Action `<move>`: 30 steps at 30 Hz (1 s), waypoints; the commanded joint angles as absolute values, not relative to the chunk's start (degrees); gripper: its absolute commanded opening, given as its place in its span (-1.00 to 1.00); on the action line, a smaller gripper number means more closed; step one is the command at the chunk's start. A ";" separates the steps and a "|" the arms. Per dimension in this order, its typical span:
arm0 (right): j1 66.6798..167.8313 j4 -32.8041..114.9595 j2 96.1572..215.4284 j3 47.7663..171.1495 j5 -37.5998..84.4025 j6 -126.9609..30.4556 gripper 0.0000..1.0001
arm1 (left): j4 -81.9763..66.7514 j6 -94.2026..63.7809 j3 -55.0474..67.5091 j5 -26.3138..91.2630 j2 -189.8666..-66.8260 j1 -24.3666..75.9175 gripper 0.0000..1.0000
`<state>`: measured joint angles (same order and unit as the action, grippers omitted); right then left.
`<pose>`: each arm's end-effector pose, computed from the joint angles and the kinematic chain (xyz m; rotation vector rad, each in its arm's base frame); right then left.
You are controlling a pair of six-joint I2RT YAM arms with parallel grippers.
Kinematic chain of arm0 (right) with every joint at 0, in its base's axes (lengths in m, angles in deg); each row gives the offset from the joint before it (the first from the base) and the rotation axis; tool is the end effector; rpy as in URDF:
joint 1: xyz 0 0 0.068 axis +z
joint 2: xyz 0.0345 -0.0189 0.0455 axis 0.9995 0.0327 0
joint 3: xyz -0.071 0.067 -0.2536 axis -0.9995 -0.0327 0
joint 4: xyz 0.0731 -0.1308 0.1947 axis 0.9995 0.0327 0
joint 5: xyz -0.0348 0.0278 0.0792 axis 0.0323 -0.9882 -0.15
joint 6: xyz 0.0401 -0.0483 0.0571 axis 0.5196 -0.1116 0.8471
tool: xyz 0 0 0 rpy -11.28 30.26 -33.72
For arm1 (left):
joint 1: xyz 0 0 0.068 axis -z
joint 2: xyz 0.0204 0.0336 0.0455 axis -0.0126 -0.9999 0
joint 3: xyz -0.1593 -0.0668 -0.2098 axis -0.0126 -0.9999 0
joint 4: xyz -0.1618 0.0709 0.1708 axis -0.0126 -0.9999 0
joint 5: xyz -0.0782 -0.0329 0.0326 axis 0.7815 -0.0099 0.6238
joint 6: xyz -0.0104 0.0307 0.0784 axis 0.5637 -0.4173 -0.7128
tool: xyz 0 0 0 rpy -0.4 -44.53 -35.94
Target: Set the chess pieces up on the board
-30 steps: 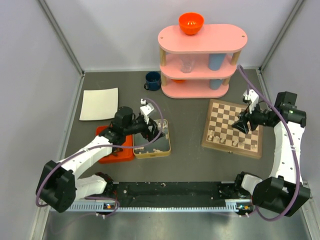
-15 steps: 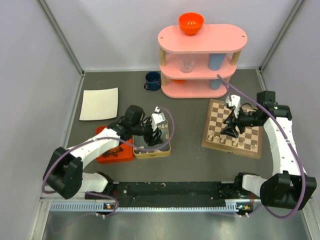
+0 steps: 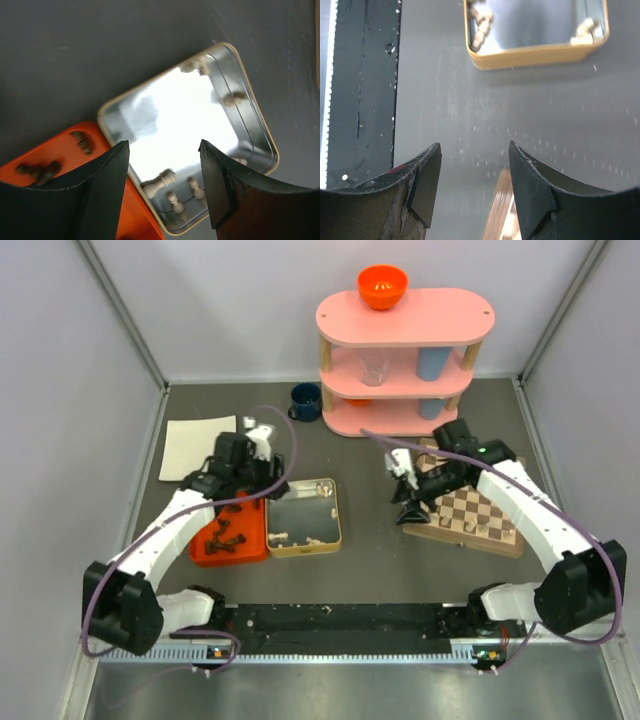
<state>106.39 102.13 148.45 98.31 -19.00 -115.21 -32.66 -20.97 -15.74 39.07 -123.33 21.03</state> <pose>0.1920 0.1236 0.2733 -1.6524 1.7294 0.8960 0.2466 -0.1190 0.2388 0.4575 2.3104 -0.5406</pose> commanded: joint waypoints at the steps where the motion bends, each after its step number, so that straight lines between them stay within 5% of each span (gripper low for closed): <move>1: 117.46 88.85 152.31 100.09 -18.18 -110.62 0.12 | -38.01 -11.06 -11.10 34.58 -118.16 12.40 0.29; 11: 135.40 70.55 173.02 113.16 -10.53 -104.92 0.08 | -43.28 -3.50 -10.66 28.44 -108.59 3.59 0.65; 17: 140.68 68.70 183.59 120.13 -6.75 -102.10 -0.02 | -46.54 -3.15 -8.63 14.21 -102.09 2.44 0.98; 30: 145.52 63.34 195.55 126.10 -3.59 -96.73 -0.13 | -47.15 -5.25 -10.04 6.81 -94.69 2.44 0.98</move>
<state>143.68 67.42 193.32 122.20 -4.46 -99.58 -47.56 -4.29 -10.96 9.67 -95.40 2.72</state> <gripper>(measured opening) 0.435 0.987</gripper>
